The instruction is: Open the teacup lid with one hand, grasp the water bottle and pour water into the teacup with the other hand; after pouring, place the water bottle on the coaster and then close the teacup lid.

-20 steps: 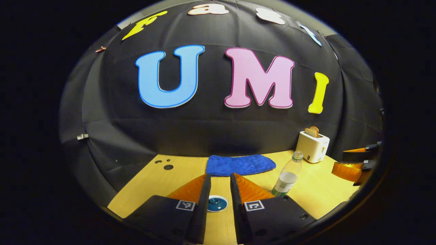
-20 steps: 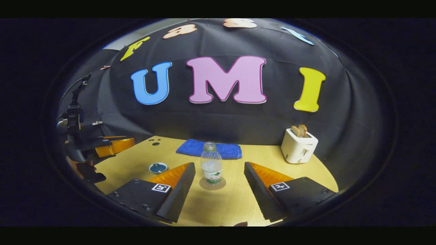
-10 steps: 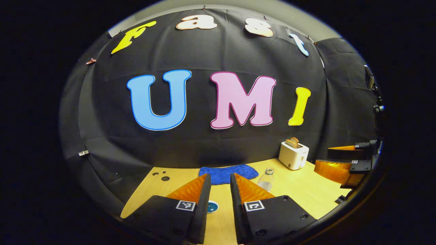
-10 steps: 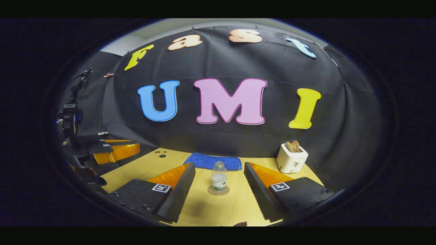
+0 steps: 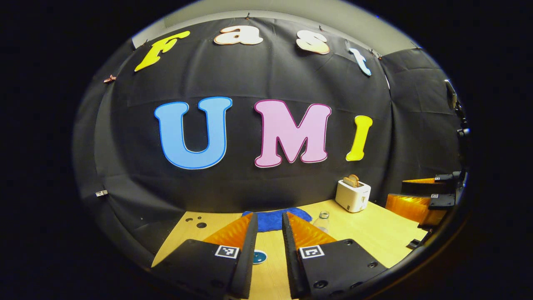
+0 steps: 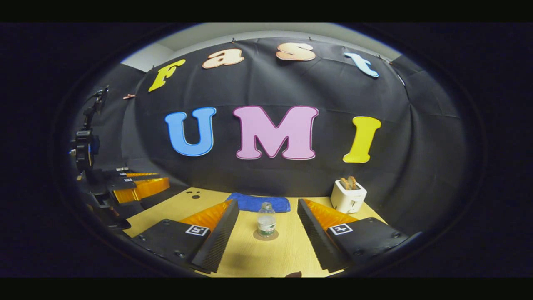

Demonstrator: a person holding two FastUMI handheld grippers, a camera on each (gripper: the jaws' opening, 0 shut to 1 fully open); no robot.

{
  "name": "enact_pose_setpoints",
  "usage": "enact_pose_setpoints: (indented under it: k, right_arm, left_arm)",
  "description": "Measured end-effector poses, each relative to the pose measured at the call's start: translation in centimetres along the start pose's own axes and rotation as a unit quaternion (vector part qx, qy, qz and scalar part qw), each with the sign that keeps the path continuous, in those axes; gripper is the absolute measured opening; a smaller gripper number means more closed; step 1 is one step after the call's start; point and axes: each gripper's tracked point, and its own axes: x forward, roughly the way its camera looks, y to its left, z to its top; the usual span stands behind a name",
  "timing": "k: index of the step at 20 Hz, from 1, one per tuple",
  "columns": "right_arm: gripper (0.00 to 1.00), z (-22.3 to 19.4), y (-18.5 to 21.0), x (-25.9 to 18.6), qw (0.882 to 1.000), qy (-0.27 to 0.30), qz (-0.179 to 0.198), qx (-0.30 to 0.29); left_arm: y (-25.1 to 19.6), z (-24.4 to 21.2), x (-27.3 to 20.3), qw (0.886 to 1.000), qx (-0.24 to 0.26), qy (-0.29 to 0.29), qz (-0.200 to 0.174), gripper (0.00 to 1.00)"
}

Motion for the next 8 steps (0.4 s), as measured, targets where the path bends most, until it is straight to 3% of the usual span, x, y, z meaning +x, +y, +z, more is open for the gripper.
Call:
enact_pose_setpoints:
  k: [8]
  right_arm:
    - [0.89,1.5,-0.4,0.0,1.000,-0.016,-0.026,0.006]
  left_arm:
    - [0.7,-0.7,-0.3,1.000,-0.006,-0.001,-0.007,0.39]
